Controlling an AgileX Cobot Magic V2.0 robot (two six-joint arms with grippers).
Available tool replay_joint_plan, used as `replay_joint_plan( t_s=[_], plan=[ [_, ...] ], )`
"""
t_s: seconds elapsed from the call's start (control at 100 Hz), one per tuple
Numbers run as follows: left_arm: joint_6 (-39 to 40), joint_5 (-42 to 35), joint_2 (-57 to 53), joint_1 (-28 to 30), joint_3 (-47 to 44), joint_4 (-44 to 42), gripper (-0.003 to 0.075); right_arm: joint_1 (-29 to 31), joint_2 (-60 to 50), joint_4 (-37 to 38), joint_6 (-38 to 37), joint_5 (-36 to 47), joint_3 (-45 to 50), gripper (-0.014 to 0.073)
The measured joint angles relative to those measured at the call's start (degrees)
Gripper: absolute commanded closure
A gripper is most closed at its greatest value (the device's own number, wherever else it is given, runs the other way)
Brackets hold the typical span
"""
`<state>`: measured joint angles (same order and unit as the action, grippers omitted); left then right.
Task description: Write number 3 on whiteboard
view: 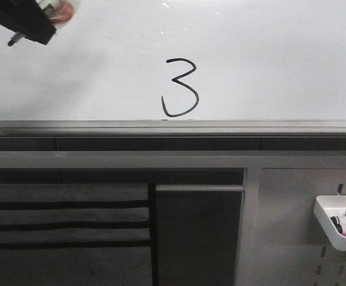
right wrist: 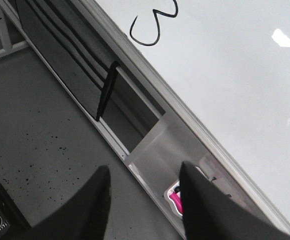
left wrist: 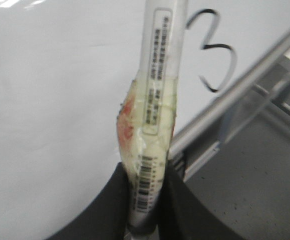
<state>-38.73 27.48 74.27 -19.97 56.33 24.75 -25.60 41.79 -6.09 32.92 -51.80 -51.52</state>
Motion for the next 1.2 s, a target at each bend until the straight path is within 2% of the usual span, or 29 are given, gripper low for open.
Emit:
replay_joint_plan(
  t_s=[0.24, 0.52, 1.2],
  plan=[
    [0.6, -5.7, 4.8, 5.9, -0.8, 6.9, 0.0738, 0.1, -0.7, -0.2, -0.4, -0.4, 0.0, 0.0316],
    [0.7, -11.9, 10.4, 6.2, -0.8, 14.6, 0.0738, 0.1, -0.7, -0.2, -0.4, -0.4, 0.0, 0.0316],
    [0.7, -17.4, 10.8, 6.2, -0.8, 20.4, 0.0738, 0.1, -0.7, -0.4, -0.4, -0.9, 0.0, 0.0316]
  ],
)
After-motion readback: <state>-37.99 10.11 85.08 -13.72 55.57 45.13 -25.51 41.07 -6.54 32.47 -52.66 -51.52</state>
